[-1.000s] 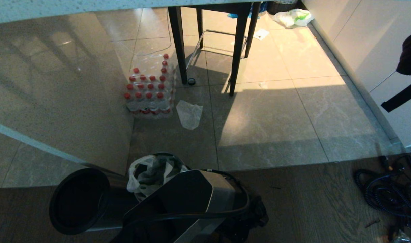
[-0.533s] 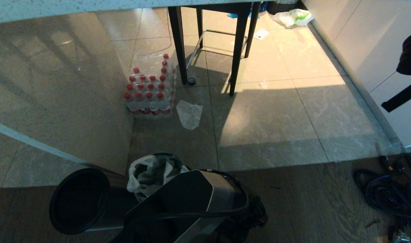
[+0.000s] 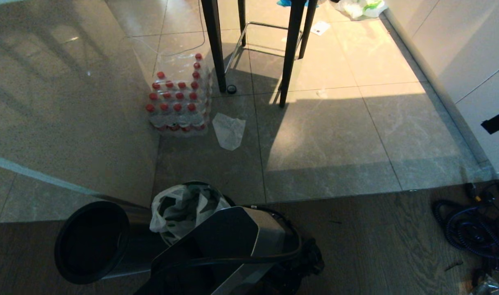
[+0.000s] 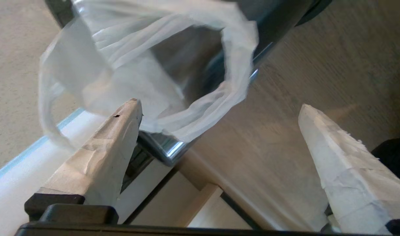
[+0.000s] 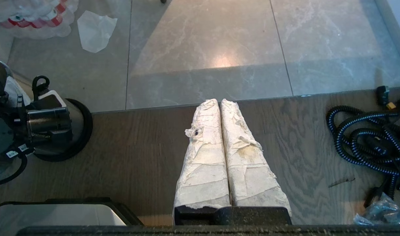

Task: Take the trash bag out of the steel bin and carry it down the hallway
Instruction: Pick up the trash bag

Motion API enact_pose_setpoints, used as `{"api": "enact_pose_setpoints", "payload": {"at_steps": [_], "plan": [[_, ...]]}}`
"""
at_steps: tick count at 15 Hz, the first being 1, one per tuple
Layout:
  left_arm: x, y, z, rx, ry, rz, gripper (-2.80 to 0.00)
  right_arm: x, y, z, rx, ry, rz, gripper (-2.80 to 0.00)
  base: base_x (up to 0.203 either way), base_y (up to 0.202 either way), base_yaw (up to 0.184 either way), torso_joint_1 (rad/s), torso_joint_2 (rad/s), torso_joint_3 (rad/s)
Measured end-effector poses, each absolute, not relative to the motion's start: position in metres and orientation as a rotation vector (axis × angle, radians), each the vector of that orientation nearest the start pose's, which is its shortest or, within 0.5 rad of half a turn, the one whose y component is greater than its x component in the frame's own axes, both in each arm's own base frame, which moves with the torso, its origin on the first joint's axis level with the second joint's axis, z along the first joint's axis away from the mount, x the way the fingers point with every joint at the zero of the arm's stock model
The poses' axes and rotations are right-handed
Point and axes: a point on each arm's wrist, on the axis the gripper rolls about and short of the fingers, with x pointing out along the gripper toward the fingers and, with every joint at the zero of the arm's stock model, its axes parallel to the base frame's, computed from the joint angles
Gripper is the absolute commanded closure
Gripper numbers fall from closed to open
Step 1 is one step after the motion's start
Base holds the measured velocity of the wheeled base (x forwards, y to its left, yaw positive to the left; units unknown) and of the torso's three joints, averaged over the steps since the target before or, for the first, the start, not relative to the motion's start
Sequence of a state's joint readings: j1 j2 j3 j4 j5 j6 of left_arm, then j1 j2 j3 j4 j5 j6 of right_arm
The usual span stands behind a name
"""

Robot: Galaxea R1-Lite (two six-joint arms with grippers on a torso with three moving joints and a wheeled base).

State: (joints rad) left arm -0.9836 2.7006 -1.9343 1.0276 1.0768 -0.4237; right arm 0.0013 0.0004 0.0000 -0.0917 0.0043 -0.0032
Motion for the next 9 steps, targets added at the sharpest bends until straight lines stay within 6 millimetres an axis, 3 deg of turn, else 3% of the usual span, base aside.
{"api": "enact_pose_setpoints", "payload": {"at_steps": [3,6,9], "plan": [[0.257,-0.347,-0.028,1.133,0.840,0.248,-2.80,-0.023,0.000,0.085,-0.004,-0.091,0.005,0.00,0.000,0.000,0.000,0.000,0.00,0.000],[0.289,-0.335,-0.028,1.033,0.787,0.326,-2.80,-0.023,0.000,0.085,-0.004,-0.091,0.005,0.00,0.000,0.000,0.000,0.000,0.00,0.000],[0.305,-0.325,-0.024,1.011,0.775,0.371,-2.80,-0.023,0.000,0.085,-0.003,-0.091,0.006,0.00,0.000,0.000,0.000,0.000,0.00,0.000]]}}
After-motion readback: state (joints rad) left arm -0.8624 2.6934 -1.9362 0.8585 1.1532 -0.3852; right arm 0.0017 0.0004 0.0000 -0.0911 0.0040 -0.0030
